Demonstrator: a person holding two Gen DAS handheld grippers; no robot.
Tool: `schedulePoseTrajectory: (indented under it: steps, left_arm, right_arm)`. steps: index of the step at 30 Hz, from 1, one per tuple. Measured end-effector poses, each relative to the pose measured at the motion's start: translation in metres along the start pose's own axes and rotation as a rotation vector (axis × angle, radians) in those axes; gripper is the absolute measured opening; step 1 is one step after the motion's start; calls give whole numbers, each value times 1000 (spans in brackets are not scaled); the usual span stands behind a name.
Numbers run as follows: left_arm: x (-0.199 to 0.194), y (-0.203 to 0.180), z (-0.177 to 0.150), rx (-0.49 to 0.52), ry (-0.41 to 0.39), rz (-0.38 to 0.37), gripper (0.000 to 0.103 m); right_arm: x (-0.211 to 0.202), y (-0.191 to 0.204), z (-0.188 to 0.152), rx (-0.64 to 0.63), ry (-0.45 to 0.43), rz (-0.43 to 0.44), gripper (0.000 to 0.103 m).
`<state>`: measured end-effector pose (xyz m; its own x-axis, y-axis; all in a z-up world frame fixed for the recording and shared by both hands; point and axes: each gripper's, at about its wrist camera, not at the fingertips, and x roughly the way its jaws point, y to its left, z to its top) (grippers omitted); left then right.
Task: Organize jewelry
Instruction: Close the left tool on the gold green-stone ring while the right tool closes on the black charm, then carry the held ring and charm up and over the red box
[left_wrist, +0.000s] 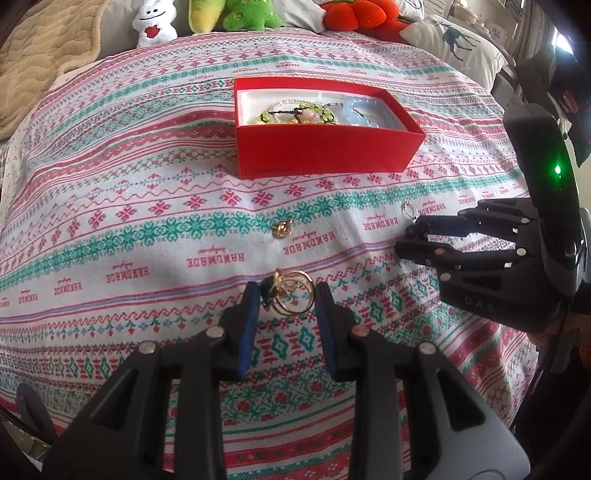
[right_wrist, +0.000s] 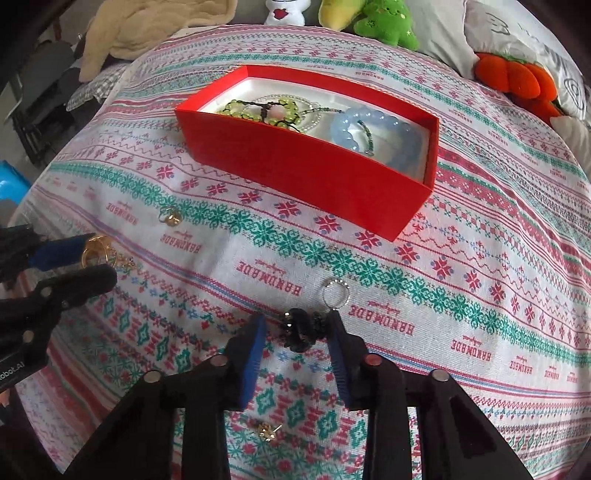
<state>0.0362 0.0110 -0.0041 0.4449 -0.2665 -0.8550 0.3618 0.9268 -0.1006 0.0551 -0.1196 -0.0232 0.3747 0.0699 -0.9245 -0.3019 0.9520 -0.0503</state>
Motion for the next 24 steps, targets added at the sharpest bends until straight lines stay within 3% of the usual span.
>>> schedulePoseTrajectory:
  steps: [2,24]
  left_arm:
    - [0,0,-1,0,1,1,32]
    - [-3,2,3,-21,-5,20,32]
  right_arm:
    - [-1,2,0,-8,-2,2,25]
    - [-19,-2,-8,-4,-11,23,25]
